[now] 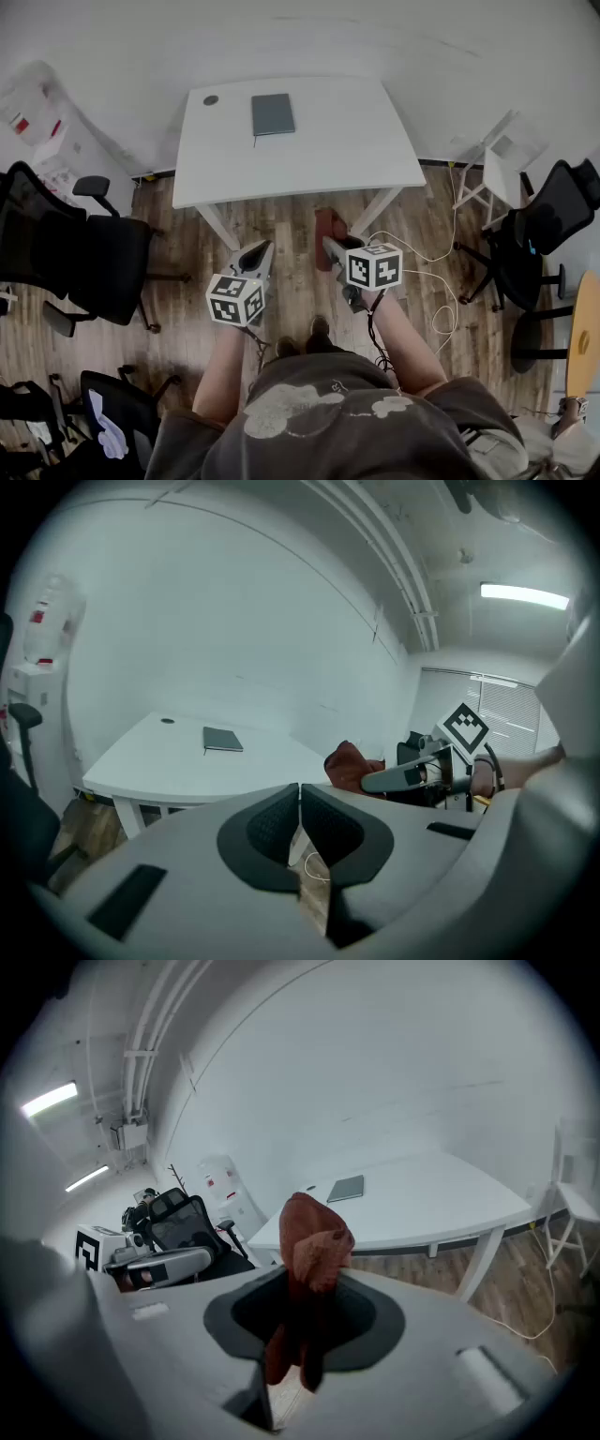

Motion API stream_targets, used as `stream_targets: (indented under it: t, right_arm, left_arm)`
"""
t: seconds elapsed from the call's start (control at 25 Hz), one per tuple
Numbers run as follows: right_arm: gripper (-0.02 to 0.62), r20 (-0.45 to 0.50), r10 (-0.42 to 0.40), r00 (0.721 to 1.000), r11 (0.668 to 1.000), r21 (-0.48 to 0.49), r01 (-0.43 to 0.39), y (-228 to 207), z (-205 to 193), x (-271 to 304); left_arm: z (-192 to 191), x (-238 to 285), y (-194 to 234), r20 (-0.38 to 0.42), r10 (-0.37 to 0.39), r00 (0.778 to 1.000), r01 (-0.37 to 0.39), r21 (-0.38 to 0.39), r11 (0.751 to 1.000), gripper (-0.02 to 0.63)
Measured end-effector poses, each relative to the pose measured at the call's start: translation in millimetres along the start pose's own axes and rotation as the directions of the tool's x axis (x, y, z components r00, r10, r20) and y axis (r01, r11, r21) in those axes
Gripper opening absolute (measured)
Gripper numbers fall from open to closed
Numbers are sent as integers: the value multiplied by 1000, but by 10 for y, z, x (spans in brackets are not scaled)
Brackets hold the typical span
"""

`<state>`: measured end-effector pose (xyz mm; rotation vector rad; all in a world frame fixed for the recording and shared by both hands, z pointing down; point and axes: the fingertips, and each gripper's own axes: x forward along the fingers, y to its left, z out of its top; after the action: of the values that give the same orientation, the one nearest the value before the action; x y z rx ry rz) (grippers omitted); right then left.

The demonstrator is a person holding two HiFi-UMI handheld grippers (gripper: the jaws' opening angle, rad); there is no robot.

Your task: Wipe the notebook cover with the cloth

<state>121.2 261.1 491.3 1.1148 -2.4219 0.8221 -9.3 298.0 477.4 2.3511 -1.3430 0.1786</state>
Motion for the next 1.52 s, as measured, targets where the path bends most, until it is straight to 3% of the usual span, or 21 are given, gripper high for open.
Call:
stream_targets:
  t: [0.76,1.52]
  right_arm:
    - [100,-10,14,1000,1000,-19,-15,85,-49,-34]
    - [101,24,-26,999,999,23,26,414,-376,-94]
  left_arm:
    - [-8,-58,-67,-2,11,1000,-11,-9,1000,2]
    - [-305,-613,91,-10,25,1000,-26,-14,1000,2]
